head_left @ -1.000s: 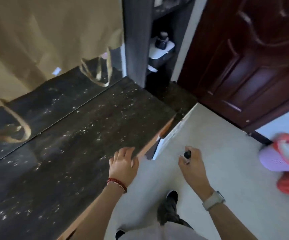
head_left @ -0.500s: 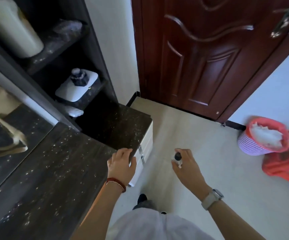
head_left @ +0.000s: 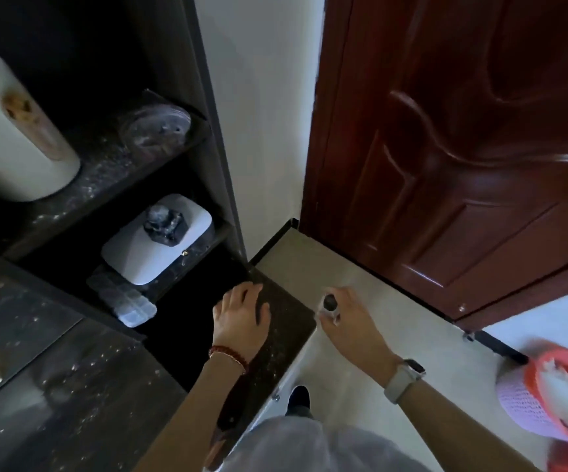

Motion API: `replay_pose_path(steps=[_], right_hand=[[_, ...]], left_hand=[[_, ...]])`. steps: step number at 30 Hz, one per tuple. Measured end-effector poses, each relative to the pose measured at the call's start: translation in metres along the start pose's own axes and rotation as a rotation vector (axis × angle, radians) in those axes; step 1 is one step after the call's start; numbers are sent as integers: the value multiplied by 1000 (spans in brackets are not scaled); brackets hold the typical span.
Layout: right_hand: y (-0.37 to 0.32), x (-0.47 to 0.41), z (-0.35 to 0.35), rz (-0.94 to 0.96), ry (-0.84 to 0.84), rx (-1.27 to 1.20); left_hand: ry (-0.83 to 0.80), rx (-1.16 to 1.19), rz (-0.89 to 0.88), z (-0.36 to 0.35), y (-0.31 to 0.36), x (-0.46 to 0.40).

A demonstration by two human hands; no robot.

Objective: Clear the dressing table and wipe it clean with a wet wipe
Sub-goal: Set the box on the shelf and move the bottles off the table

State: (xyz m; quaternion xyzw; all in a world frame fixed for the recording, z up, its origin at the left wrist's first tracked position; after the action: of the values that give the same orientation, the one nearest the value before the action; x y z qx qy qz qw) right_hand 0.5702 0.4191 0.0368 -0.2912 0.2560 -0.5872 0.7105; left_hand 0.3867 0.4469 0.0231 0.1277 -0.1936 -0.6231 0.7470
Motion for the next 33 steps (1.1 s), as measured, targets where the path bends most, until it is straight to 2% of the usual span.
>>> replay_pose_path(steps=[5,8,12,15,18,28,33], right_hand=[[-36,-84,-5,150,-114,-33],[-73,-131,-19,342,-128,-60],[-115,-186,-45,548,-148,65],[-132,-213,-62,611,-169,191],[-134,-232,-79,600,-242,236],[-135,-240,-91,510,-304,101],[-124,-204,-82,599,-279,49]], left_hand=[[176,34,144,32,-14,-26],[292,19,263,48,-32,-31],[393,-28,428,62,-48,-34],[330,-43,550,60,-56,-41],[270,-120,597,53,-59,-47],[227,-161,629,45,-62,-46],[211,-107,594,46,-59,-44]])
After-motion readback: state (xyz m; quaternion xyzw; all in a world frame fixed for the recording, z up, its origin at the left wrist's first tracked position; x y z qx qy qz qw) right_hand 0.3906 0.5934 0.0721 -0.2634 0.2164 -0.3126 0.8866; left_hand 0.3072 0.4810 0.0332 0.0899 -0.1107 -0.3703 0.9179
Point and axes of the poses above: each hand's wrist, its own x-axis away from the middle knuckle, its own z-axis out of the back of the hand, y = z × x, the point moved 6 cm from there along -x, towards the middle knuckle, and after that the axes turned 14 degrees about z, right-handed, at the moved point
